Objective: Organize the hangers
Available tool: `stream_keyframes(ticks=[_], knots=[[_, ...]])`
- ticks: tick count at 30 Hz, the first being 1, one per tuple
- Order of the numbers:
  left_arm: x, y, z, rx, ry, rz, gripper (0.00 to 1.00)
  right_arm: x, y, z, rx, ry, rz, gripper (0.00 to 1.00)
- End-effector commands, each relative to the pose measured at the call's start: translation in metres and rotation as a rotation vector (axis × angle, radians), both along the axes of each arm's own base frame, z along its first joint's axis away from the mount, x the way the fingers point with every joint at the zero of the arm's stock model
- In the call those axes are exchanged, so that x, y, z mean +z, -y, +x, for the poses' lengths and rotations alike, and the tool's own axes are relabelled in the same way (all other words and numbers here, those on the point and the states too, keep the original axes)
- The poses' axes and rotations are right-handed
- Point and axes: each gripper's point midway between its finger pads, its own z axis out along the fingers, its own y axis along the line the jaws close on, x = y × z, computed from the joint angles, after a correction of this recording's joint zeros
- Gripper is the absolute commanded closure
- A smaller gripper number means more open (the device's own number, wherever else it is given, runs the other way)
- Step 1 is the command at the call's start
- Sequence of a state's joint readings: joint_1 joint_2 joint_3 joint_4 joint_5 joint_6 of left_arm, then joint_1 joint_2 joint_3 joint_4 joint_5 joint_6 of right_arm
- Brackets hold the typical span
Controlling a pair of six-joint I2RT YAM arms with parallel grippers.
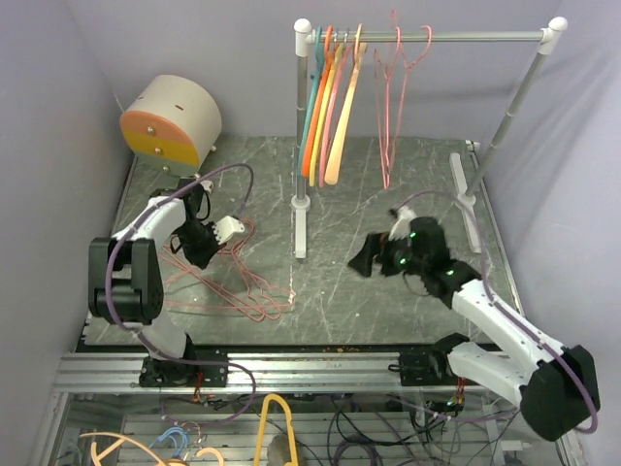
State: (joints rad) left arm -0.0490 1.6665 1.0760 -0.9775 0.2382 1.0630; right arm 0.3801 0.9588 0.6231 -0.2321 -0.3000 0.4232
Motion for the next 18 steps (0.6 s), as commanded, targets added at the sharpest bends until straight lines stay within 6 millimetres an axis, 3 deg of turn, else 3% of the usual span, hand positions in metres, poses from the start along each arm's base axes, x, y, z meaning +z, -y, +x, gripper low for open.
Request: stream_keyframes(ticks=[1,4,9,18], knots=[[0.056,0.031,-0.016,-0.067,0.040,-0.133,0.93,0.019,-0.081,-0.044,0.341,0.139,0.085,0.03],[0.080,0.045,-0.027,-0.099,0.096,-0.159,0.93,0.011,-0.108,-0.061,0.478,0.143,0.100,0.03],[0.103,0.059,-0.043,-0.130,0.153,-0.173,0.93,0.004,-0.129,-0.067,0.589,0.172,0.178,0.03],[0.123,0.062,-0.036,-0.136,0.206,-0.177,0.93,0.008,-0.184,-0.102,0.889,0.118,0.275,0.03]])
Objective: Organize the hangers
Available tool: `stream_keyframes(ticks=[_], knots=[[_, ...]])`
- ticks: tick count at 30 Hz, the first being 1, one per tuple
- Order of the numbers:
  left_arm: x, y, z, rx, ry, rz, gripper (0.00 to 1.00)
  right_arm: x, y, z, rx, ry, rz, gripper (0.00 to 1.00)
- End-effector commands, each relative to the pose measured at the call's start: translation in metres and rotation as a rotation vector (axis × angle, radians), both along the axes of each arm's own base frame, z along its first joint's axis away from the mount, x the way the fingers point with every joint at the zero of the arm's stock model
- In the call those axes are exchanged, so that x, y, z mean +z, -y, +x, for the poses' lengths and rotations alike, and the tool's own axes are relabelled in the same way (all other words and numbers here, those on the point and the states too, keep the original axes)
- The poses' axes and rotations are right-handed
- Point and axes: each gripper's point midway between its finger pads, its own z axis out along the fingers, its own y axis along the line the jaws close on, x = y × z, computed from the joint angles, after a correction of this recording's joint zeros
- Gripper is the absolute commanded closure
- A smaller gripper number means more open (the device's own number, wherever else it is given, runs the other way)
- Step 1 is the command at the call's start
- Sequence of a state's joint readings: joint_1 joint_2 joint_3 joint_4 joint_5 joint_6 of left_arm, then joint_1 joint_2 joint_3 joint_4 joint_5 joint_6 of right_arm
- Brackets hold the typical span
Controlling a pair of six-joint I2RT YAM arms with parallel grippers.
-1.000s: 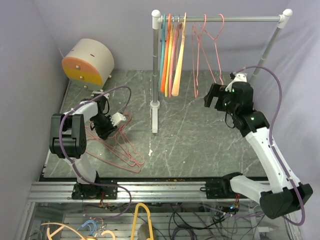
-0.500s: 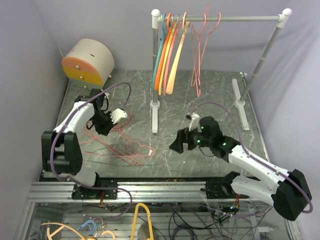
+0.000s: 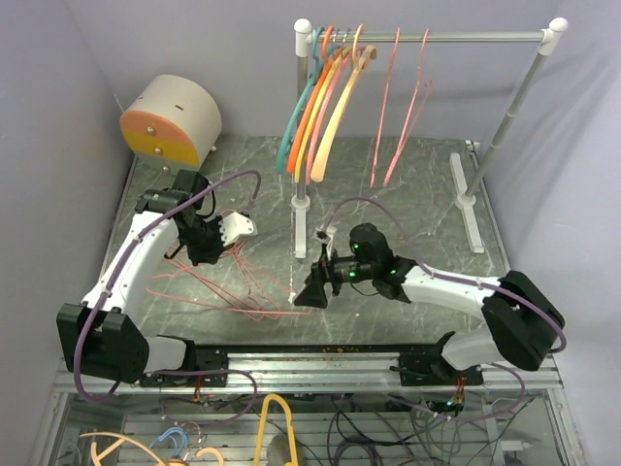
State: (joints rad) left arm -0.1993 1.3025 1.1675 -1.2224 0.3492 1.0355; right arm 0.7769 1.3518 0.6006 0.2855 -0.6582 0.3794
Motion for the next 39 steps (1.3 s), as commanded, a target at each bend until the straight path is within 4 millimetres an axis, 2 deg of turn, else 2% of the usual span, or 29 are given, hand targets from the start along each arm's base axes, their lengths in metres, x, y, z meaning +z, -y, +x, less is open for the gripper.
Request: stream_keyframes(ticks=[1,7,12,14,15,20,21,25,26,28,29,30,34,39], knots=[[0.015,0.010,0.003,-0.003,0.017,-0.040,0.93,0.032,-0.032,-0.019,0.174,0.066,0.111,0.03],[0.017,0.016,0.008,-0.015,0.024,-0.042,0.93,0.029,-0.048,-0.032,0.236,0.037,0.120,0.04],[0.022,0.022,0.014,-0.020,0.052,-0.041,0.93,0.020,-0.063,-0.055,0.335,0.000,0.111,0.12],[0.025,0.025,0.017,-0.025,0.058,-0.043,0.93,0.013,-0.068,-0.062,0.368,-0.021,0.098,0.23],[0.026,0.027,0.018,-0.028,0.060,-0.044,0.93,0.010,-0.070,-0.065,0.379,-0.031,0.090,0.31],[0.033,0.032,0.020,-0.040,0.077,-0.045,0.93,0.002,-0.078,-0.066,0.382,-0.037,0.060,0.93],[0.033,0.033,0.020,-0.038,0.078,-0.046,0.93,0.001,-0.078,-0.065,0.375,-0.036,0.054,1.00],[0.042,0.036,0.020,-0.012,0.108,-0.061,0.93,-0.002,-0.075,-0.060,0.308,-0.026,0.027,1.00],[0.047,0.038,0.021,0.002,0.120,-0.060,0.87,-0.006,-0.072,-0.058,0.275,-0.028,0.009,1.00],[0.064,0.040,0.022,0.034,0.140,-0.038,0.59,-0.014,-0.064,-0.054,0.193,-0.043,-0.026,1.00],[0.079,0.040,0.026,0.066,0.173,-0.040,0.48,-0.018,-0.060,-0.052,0.144,-0.047,-0.041,1.00],[0.096,0.040,0.030,0.098,0.212,-0.053,0.42,-0.020,-0.054,-0.051,0.101,-0.051,-0.048,1.00],[0.166,0.041,0.039,0.215,0.424,-0.179,0.34,-0.016,-0.033,-0.059,-0.031,-0.064,-0.040,1.00],[0.219,0.032,0.038,0.393,0.650,-0.353,0.22,-0.025,-0.005,-0.060,-0.164,-0.111,-0.061,1.00]])
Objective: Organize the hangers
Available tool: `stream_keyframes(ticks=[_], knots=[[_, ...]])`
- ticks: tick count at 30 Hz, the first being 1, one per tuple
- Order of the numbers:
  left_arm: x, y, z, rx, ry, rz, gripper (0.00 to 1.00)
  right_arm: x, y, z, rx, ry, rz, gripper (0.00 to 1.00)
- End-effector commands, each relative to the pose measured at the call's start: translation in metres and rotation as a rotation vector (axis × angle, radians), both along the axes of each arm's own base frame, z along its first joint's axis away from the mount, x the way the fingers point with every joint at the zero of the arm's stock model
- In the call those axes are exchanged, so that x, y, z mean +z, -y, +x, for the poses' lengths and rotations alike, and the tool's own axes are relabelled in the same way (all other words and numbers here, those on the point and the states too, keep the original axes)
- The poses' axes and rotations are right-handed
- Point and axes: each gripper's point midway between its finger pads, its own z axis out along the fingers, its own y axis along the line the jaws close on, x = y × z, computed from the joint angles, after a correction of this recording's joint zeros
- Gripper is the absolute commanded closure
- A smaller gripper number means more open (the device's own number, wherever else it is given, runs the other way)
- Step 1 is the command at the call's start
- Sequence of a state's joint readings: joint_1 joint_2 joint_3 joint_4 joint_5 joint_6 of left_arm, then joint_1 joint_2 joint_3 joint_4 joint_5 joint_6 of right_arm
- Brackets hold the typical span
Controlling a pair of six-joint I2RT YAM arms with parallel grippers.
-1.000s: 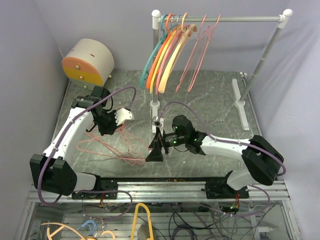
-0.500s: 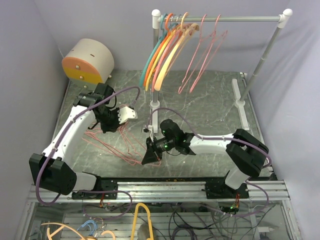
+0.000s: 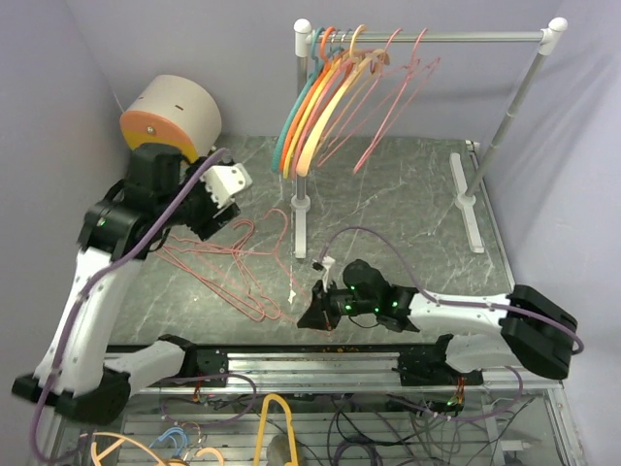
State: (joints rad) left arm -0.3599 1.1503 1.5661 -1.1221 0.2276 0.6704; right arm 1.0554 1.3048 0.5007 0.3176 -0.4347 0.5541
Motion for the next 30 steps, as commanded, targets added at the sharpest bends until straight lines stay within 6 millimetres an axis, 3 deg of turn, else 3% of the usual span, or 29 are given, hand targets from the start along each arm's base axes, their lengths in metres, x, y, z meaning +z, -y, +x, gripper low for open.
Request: stream_keyframes(ticks=[1,5,10,14,18,24,27,30], knots=[[0.050,-0.013,0.004,0.206,0.175,-0.176,0.22,0.002,0.018,0.019,-0.221,-0.013,0.002,1.00],[0.077,-0.050,0.010,0.439,0.285,-0.202,0.21,0.002,0.042,0.038,-0.433,-0.034,-0.026,1.00],[0.072,-0.085,0.010,0.595,0.304,-0.175,0.21,0.015,0.077,0.058,-0.659,-0.014,-0.026,1.00],[0.080,-0.093,0.003,0.614,0.310,-0.196,0.22,0.036,0.110,0.072,-0.823,0.032,-0.013,1.00],[0.086,-0.098,0.002,0.630,0.316,-0.207,0.22,0.040,0.147,0.083,-0.990,0.065,-0.079,1.00],[0.090,-0.096,0.004,0.626,0.292,-0.258,0.22,0.036,0.201,0.104,-1.259,0.157,-0.427,1.00],[0.086,-0.096,0.008,0.631,0.267,-0.273,0.23,0.057,0.227,0.118,-1.370,0.309,-0.620,1.00],[0.095,-0.106,0.010,0.670,0.316,-0.261,0.24,0.089,0.238,0.134,-1.446,0.455,-0.700,1.00]])
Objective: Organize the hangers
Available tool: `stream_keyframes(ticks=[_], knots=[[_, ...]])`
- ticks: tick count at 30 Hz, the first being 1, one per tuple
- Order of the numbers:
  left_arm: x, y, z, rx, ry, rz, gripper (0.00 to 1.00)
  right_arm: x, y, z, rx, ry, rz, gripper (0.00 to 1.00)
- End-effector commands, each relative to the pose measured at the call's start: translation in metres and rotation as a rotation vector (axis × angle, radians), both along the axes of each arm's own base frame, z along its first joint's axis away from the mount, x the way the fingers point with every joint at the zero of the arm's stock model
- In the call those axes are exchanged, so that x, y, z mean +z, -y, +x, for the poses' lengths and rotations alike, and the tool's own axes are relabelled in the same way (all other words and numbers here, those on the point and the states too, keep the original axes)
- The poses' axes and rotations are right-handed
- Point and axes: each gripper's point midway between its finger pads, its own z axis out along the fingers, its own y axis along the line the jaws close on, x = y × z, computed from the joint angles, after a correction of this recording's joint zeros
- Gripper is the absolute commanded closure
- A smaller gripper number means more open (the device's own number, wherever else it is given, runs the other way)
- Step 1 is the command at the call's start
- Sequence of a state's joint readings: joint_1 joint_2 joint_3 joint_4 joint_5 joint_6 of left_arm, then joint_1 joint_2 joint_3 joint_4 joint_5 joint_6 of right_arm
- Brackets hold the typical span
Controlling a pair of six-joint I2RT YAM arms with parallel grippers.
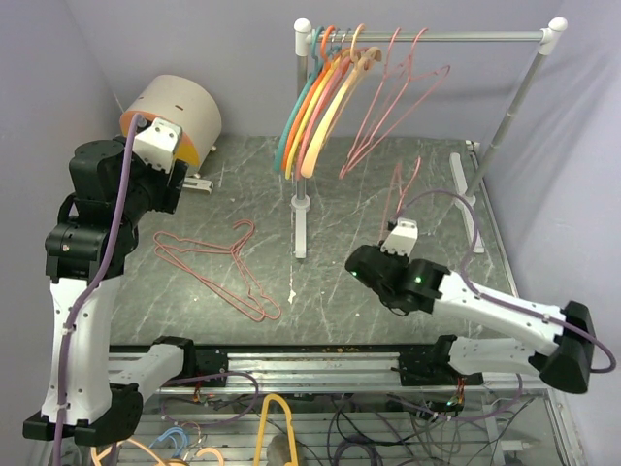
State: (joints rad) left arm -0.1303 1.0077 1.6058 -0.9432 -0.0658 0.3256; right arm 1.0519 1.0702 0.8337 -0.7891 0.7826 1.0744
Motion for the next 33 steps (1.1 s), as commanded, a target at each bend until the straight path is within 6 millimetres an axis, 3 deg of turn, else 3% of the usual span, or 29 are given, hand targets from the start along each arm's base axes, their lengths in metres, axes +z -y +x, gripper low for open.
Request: stream_keyframes(ticks=[1,5,13,23,28,29,33], knots=[[0.016,-0.009,0.000,0.041,0.049,-0.001,0.23,0.050,0.055,0.023,-0.181,0.174,-0.307,1.00],[0.020,-0.015,0.001,0.046,0.031,0.061,0.23,0.087,0.069,0.048,-0.221,0.231,-0.349,1.00],[-0.023,-0.008,0.024,-0.083,-0.116,0.217,0.24,0.146,0.085,0.103,-0.097,0.253,-0.325,1.00],[-0.053,0.006,0.069,-0.138,-0.216,0.194,0.20,0.210,0.067,0.149,-0.033,0.338,-0.340,1.00],[-0.065,0.003,0.082,-0.130,-0.269,0.203,0.16,0.229,0.068,0.167,-0.041,0.366,-0.336,1.00],[-0.066,0.001,0.084,-0.121,-0.269,0.204,0.01,0.230,0.068,0.170,-0.040,0.367,-0.339,1.00],[-0.077,-0.004,0.092,-0.119,-0.296,0.242,0.02,0.226,0.073,0.186,-0.037,0.350,-0.343,1.00]])
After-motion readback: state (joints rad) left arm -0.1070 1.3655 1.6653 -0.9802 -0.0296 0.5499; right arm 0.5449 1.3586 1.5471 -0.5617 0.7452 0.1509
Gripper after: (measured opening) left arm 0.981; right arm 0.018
